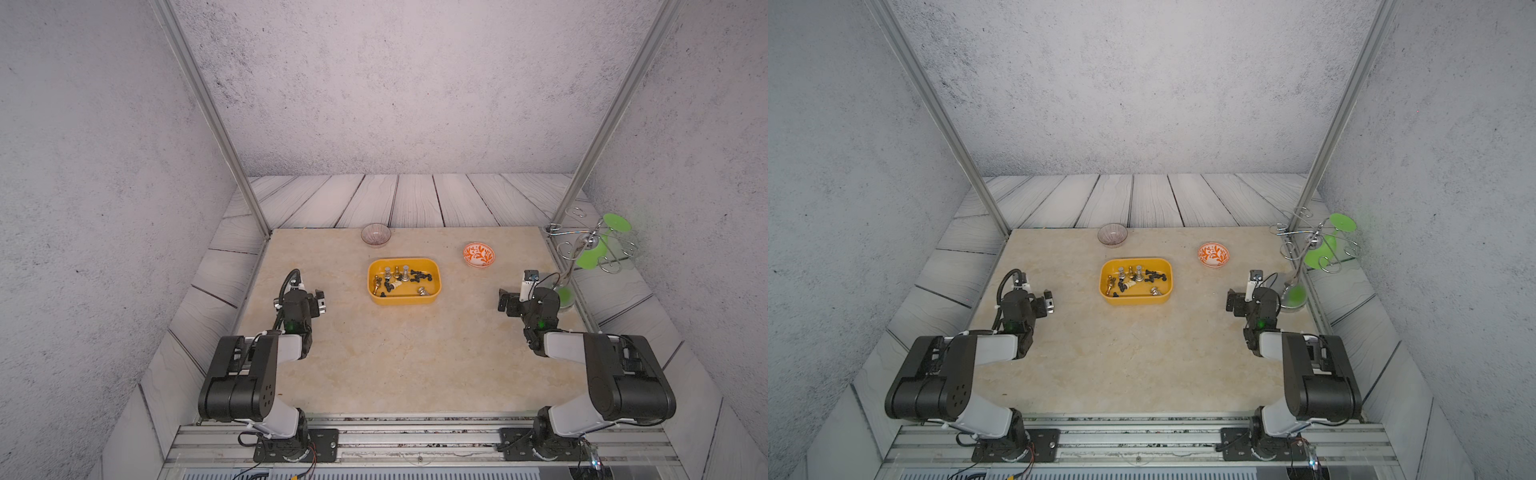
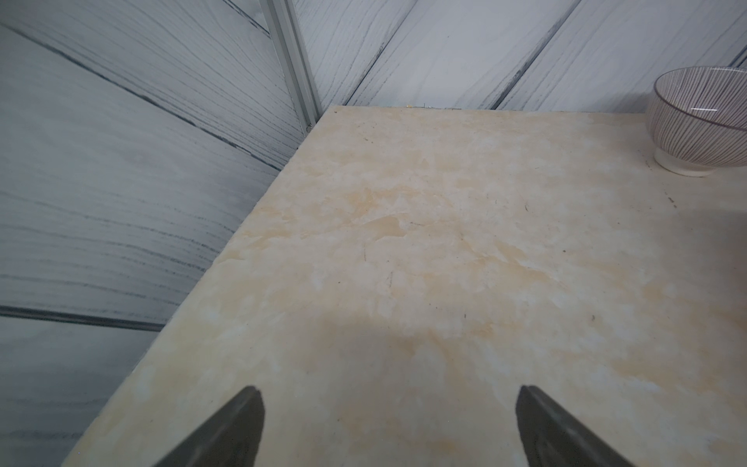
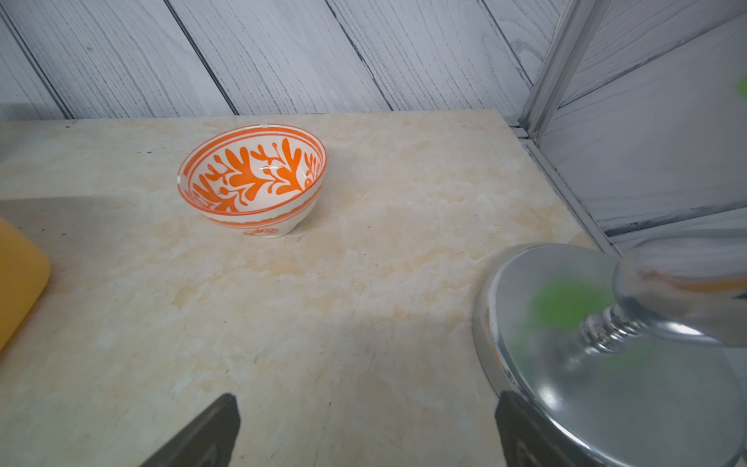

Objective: Put the chess pieces into the storage box
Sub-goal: Reset both arms

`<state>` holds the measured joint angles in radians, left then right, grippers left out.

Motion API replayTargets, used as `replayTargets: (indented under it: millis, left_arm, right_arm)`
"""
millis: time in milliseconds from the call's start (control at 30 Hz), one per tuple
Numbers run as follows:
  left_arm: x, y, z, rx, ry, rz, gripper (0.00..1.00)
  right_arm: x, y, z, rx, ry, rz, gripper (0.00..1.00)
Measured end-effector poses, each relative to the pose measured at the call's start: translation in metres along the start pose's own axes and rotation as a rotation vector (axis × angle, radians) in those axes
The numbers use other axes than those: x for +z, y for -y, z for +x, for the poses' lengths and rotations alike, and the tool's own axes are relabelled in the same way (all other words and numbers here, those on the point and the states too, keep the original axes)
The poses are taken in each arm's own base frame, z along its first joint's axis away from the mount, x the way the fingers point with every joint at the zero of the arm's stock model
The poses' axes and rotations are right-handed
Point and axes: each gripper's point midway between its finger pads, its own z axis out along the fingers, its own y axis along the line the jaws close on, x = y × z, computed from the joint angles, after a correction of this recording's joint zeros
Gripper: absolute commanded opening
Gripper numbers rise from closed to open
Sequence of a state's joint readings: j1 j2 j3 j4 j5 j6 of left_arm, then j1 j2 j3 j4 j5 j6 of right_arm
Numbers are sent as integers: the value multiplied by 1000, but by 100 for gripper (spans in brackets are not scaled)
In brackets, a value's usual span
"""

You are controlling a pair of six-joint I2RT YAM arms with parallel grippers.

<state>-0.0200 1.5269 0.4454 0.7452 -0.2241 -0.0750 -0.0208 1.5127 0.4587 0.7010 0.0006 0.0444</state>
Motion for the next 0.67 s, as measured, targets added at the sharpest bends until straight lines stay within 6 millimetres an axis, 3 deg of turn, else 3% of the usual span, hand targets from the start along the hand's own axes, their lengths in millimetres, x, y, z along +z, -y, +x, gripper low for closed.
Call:
replayTargets:
  millis: [667]
  left_arm:
    - [0, 0, 0, 0, 0, 0, 99]
  right_arm:
    - [3, 0, 2, 0, -11, 0, 99]
